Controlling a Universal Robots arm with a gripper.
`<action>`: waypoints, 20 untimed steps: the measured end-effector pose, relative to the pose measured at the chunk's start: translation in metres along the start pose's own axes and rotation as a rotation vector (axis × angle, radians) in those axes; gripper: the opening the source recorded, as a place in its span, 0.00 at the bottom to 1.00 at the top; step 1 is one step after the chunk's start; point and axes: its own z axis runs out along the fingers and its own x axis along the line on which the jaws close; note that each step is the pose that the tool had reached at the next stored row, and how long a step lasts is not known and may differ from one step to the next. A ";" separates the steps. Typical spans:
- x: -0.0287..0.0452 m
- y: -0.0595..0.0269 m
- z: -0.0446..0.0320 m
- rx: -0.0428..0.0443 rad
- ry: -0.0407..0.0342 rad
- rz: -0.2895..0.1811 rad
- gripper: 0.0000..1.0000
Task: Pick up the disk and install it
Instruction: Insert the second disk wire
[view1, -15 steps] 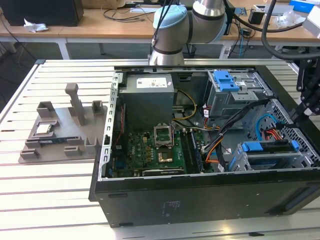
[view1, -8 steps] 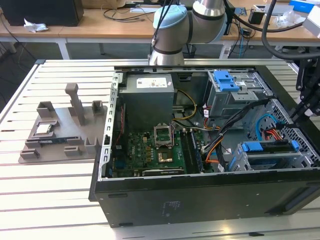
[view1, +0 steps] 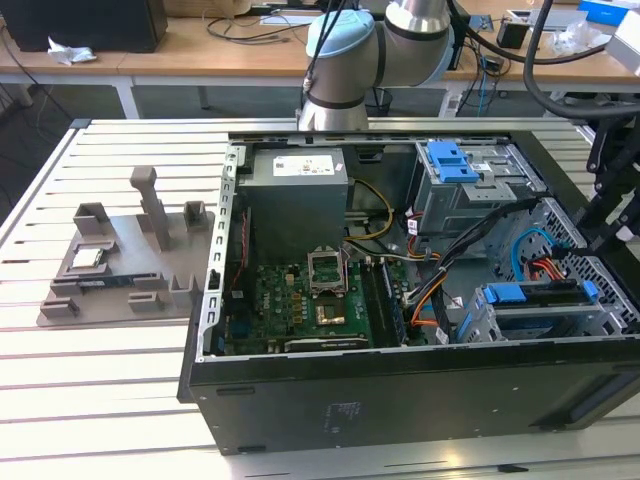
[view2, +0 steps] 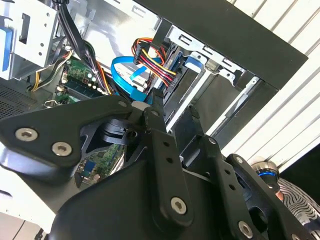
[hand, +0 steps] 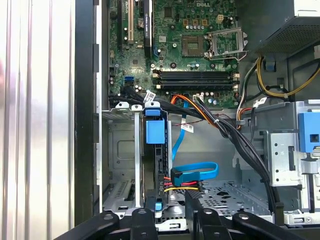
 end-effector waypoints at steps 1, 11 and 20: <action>0.0000 0.0001 0.0000 0.0000 0.0001 0.000 0.37; -0.0001 0.0047 0.0039 0.0000 0.0002 0.000 0.37; -0.0012 0.0080 0.0146 0.0000 -0.0001 0.000 0.37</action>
